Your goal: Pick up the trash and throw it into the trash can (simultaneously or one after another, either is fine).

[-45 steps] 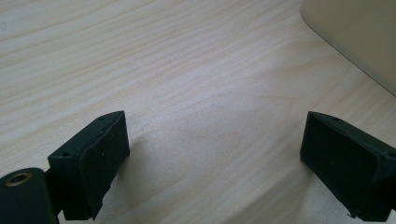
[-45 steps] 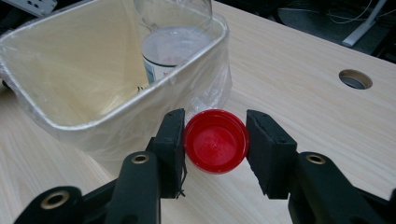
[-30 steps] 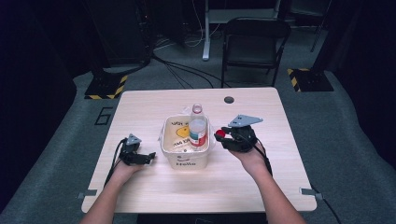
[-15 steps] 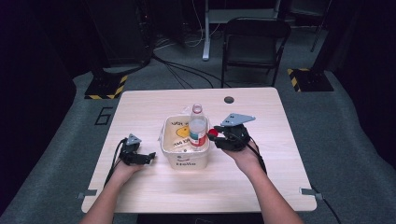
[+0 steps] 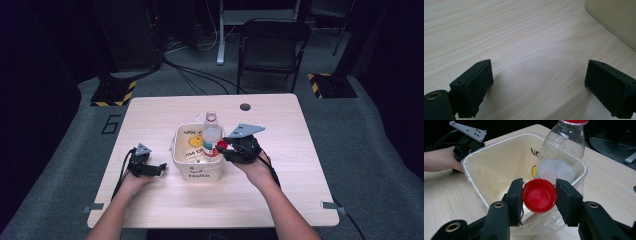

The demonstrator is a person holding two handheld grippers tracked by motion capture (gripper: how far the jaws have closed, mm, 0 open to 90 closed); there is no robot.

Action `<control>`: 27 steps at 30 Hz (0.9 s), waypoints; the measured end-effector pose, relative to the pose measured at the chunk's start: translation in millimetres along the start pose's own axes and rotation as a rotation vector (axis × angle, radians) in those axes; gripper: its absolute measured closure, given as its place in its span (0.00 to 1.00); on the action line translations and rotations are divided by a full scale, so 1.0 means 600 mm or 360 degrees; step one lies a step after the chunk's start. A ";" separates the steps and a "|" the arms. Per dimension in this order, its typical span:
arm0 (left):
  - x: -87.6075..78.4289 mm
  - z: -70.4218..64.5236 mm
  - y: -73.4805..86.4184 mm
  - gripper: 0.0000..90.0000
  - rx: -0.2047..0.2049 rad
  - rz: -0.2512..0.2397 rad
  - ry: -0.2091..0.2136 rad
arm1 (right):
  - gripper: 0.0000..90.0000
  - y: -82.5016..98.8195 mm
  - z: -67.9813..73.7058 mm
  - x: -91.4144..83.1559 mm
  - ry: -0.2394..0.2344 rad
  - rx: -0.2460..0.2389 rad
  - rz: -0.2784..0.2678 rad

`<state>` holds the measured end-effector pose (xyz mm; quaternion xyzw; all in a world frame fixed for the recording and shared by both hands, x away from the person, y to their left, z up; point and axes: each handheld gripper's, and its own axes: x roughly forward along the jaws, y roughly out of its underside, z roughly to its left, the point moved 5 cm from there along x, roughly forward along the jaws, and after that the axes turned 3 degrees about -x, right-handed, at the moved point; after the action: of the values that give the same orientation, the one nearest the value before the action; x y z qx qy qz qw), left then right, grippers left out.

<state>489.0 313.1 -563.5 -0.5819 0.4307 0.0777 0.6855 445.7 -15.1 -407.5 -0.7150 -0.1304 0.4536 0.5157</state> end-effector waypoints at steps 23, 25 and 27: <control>0.000 0.000 0.000 0.09 0.0001 0.0000 0.0000 | 0.64 0.008 0.015 0.041 -0.0024 0.0001 0.0040; 0.000 0.000 0.000 0.09 0.0001 0.0000 0.0000 | 0.64 0.009 0.016 0.044 -0.0026 0.0000 0.0044; 0.000 0.000 0.000 0.09 0.0000 0.0000 0.0000 | 0.64 0.010 0.015 0.046 -0.0023 -0.0001 0.0046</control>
<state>489.0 313.1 -563.5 -0.5820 0.4308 0.0778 0.6853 452.5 6.2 -427.2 -0.7137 -0.1239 0.4660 0.5081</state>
